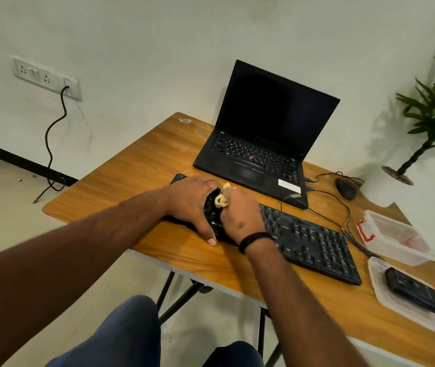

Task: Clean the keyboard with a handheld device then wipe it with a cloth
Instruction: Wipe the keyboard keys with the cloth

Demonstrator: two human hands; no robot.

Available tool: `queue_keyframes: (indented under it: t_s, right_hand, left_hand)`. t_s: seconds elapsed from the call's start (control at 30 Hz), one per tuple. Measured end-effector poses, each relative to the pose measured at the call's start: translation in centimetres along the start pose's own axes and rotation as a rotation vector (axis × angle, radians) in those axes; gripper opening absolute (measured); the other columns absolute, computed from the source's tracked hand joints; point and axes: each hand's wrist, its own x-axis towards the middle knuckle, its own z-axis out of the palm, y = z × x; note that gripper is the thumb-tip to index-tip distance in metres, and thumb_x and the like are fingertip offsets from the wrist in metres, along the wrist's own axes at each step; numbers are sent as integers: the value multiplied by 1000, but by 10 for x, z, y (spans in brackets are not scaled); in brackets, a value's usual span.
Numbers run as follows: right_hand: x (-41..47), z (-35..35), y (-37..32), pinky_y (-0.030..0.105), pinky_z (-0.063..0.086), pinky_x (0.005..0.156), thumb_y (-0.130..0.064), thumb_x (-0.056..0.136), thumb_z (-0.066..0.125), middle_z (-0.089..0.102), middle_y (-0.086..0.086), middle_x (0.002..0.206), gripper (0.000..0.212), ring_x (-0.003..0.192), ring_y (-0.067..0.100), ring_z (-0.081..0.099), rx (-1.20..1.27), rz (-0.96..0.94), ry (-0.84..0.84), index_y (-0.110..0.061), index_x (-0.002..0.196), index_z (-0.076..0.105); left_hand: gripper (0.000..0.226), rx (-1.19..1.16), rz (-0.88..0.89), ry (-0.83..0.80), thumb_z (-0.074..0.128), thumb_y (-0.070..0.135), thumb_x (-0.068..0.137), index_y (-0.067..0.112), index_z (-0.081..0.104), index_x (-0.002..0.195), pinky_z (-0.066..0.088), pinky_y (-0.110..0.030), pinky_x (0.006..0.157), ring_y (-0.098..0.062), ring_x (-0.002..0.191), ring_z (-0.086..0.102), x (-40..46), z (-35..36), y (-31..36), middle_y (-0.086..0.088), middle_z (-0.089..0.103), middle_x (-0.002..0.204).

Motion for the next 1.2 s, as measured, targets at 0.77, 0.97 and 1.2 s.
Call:
queue_keyframes:
  t_s: [0.77,0.97,1.2]
  right_hand:
    - [-55,-37,2,26,46,98,-3,92,57,66,3,124,34,110,13,58,98,-68,-191,-18,121,67]
    - [-11,-42,23,26,52,81,-6,93,57,68,2,105,21,91,12,59,8,199,38,-15,109,68]
    - [-48,-6,-36,32,52,90,-14,97,52,64,7,112,18,100,20,61,-97,-3,-55,-13,112,62]
  left_hand:
    - [139,14,-33,-42,89,73,41,20,30,156,26,-35,119,-19,144,33,3,5,-4,2,36,158]
    - [134,11,-37,-38,92,66,47,20,29,156,25,-35,118,-18,144,31,1,1,-1,2,34,159]
    - [120,15,-8,-16,95,52,53,16,36,152,27,-34,118,-19,139,39,7,6,-7,-1,44,151]
